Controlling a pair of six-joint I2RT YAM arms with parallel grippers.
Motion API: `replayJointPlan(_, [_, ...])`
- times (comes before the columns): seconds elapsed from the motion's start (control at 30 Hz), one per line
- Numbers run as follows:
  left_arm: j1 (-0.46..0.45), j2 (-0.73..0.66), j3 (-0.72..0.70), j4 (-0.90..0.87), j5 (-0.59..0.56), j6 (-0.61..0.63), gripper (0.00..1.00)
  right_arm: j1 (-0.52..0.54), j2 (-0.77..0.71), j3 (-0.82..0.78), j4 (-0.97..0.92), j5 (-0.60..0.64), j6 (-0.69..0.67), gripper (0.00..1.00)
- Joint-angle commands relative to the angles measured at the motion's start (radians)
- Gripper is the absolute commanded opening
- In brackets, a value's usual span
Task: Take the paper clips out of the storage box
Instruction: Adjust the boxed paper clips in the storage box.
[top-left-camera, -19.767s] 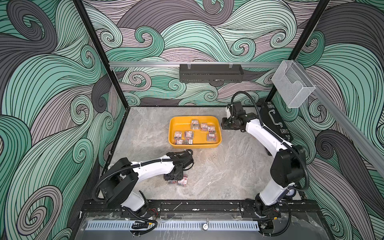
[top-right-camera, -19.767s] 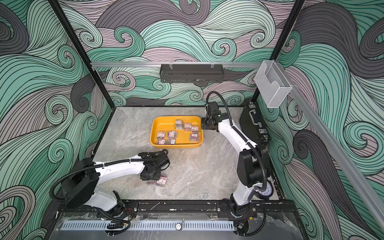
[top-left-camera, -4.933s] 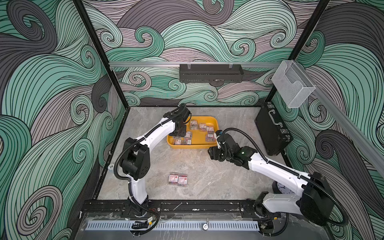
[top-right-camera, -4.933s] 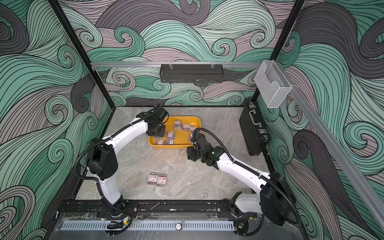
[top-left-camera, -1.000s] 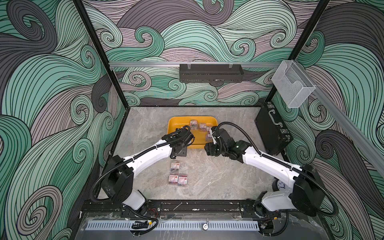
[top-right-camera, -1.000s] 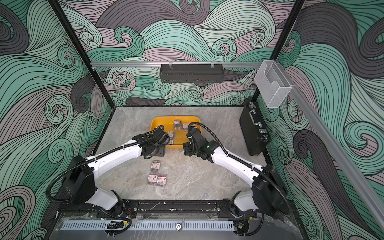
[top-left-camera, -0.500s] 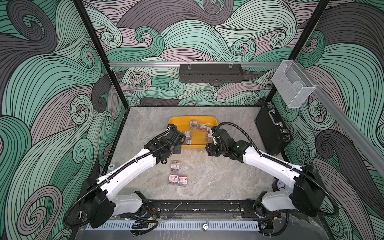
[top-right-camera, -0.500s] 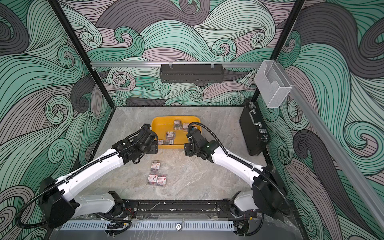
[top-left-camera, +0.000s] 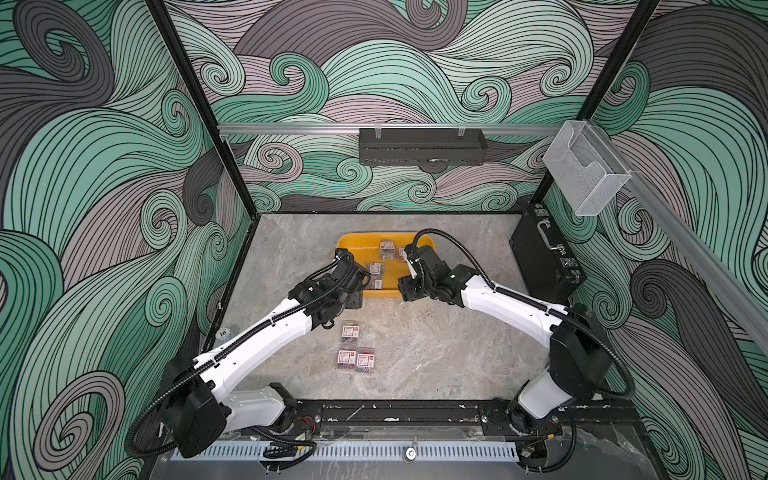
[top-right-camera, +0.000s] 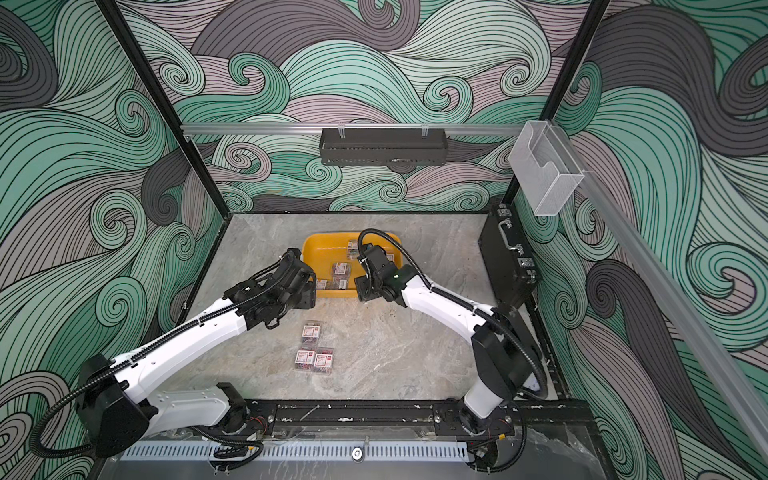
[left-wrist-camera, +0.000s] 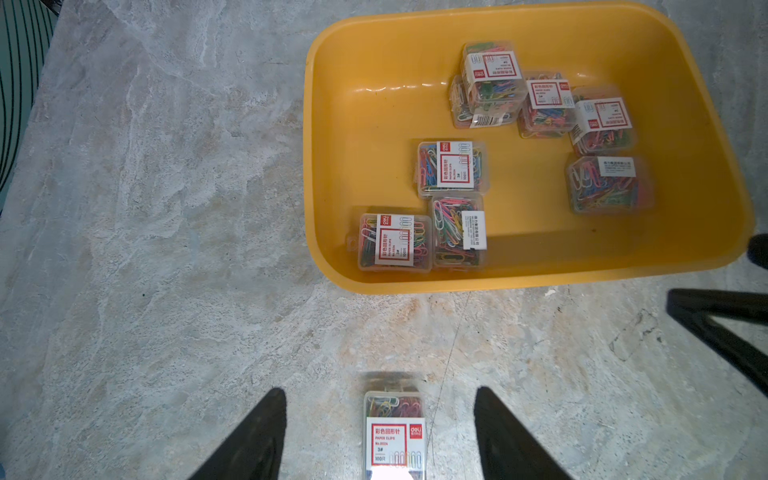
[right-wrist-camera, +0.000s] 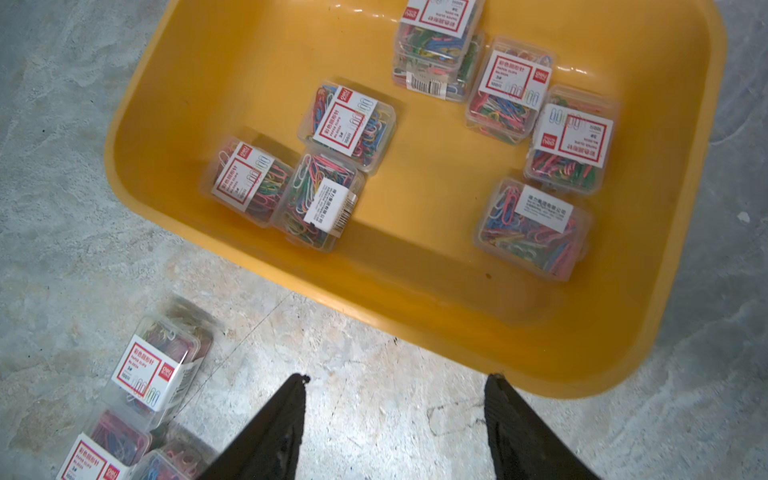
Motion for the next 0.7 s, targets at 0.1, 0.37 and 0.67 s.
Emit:
replayJointPlan(0.1, [0.007, -0.036, 0.002, -0.032, -0.012, 0.007, 0.7, -0.001, 0.136, 0.155, -0.089, 0.02, -0.111, 0.69])
replayJointPlan(0.37, [0.008, -0.052, 0.005, -0.052, -0.031, 0.012, 0.7, 0.0, 0.332, 0.354, -0.162, -0.058, -0.27, 0.69])
replayJointPlan(0.67, [0.007, -0.062, 0.014, -0.065, -0.033, 0.016, 0.7, 0.0, 0.494, 0.534, -0.171, -0.078, -0.41, 0.72])
